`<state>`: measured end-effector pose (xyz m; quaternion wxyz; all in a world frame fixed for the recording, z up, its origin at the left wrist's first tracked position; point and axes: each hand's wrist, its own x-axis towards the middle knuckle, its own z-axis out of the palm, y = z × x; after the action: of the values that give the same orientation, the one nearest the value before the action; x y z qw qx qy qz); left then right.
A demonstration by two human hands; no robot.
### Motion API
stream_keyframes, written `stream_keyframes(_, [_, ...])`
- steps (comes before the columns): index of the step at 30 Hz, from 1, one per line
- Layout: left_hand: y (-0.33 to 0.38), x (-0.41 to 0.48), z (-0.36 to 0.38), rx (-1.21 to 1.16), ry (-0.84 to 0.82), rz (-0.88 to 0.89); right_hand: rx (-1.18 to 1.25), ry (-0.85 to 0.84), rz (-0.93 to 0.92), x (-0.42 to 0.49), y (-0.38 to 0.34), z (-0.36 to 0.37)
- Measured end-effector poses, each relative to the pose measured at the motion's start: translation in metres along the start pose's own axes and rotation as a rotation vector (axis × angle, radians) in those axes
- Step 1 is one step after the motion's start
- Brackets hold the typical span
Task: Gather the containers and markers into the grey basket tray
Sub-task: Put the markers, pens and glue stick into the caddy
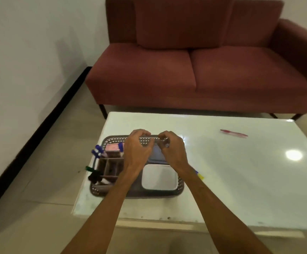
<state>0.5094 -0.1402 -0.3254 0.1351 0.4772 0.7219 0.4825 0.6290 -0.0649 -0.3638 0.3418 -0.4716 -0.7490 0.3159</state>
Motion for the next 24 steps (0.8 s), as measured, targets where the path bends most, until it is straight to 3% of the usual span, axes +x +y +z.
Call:
stream_keyframes(11, [0.043, -0.009, 0.180, -0.013, -0.361, 0.034, -0.044, 0.252, 0.240, 0.004, 0.133, -0.130])
stream_keyframes(24, [0.050, 0.031, 0.285, 0.146, -0.601, 0.104, -0.247, 0.238, 0.296, 0.059, 0.251, -0.199])
